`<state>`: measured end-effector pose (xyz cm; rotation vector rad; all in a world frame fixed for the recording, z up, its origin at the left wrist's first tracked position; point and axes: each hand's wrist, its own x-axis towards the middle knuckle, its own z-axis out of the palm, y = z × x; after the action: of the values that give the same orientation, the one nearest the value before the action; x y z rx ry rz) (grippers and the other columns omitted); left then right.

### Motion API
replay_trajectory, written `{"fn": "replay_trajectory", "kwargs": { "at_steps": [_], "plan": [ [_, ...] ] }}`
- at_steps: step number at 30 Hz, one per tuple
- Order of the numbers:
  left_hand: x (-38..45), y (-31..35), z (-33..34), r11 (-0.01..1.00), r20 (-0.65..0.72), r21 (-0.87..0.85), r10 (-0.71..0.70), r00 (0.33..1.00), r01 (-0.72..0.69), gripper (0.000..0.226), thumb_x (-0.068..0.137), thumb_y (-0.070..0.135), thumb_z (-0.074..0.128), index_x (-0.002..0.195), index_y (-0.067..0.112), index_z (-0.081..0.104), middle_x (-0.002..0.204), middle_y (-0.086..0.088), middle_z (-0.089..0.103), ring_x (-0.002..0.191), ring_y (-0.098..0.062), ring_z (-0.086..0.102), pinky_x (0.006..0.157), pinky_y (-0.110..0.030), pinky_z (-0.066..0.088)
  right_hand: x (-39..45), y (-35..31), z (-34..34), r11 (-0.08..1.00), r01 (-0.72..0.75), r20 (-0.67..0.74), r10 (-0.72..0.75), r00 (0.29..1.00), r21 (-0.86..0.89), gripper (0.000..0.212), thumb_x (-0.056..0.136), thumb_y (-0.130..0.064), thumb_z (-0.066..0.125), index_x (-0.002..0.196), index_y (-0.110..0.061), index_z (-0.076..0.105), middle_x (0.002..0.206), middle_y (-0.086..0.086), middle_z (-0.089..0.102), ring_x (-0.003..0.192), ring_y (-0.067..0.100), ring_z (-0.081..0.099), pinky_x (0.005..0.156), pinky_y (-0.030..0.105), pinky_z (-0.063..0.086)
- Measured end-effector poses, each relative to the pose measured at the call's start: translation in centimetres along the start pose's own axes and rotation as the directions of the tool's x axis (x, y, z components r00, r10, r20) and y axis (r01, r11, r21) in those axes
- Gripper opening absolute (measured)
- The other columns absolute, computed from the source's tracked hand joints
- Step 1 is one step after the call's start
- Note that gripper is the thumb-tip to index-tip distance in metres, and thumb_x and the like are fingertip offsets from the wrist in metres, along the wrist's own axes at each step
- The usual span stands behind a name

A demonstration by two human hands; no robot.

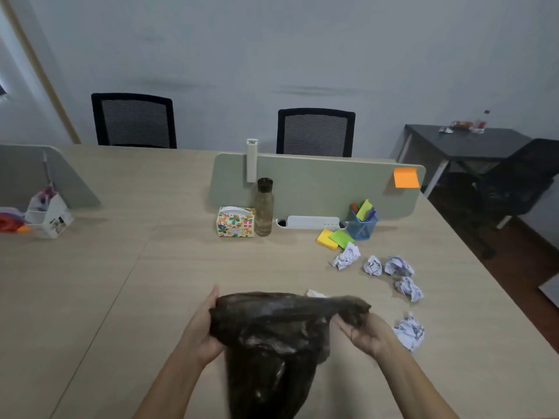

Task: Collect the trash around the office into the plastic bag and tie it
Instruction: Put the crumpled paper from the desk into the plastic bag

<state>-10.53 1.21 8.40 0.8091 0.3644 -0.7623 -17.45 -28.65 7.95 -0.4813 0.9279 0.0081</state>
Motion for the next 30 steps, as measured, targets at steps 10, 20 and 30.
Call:
{"fn": "replay_trajectory", "kwargs": {
  "at_steps": [10, 20, 30],
  "plan": [
    [0.1, 2.2, -3.1, 0.519, -0.25, 0.855, 0.407, 0.879, 0.003, 0.025, 0.096, -0.009, 0.056, 0.08, -0.001, 0.074, 0.064, -0.012, 0.073, 0.074, -0.031, 0.07, 0.071, -0.04, 0.058, -1.2, -3.3, 1.4, 0.904, 0.123, 0.045, -0.115, 0.992, -0.409, 0.029, 0.099, 0.005, 0.03, 0.093, 0.005, 0.059, 0.088, 0.02, 0.064, 0.076, 0.029, 0.063, 0.041, 0.029, 0.057],
    [-4.1, 5.3, 0.5, 0.99, -0.069, 0.141, 0.017, 0.997, -0.008, 0.04, 0.039, -0.011, 0.097, 0.071, -0.013, 0.072, 0.054, -0.026, 0.072, 0.042, -0.031, 0.071, 0.028, -0.036, 0.054, -1.8, -2.6, -2.1, 0.489, 0.152, 0.174, -0.002, 0.985, -0.859, 0.021, 0.081, 0.009, 0.05, 0.076, -0.004, 0.065, 0.068, 0.015, 0.062, 0.049, 0.016, 0.06, 0.049, 0.025, 0.052],
    [-4.6, 1.9, -2.4, 0.948, 0.305, 0.247, 0.122, 0.944, -0.203, 0.072, 0.065, 0.042, 0.095, 0.111, -0.009, 0.075, 0.112, -0.021, 0.078, 0.102, -0.019, 0.076, 0.086, -0.025, 0.063, 0.7, -4.1, -1.5, 1.0, 0.02, 0.202, -0.02, 0.979, 0.0, 0.023, 0.059, 0.02, 0.066, 0.074, 0.006, 0.056, 0.05, 0.014, 0.059, 0.036, 0.018, 0.059, 0.035, 0.023, 0.051]
  ]
}}
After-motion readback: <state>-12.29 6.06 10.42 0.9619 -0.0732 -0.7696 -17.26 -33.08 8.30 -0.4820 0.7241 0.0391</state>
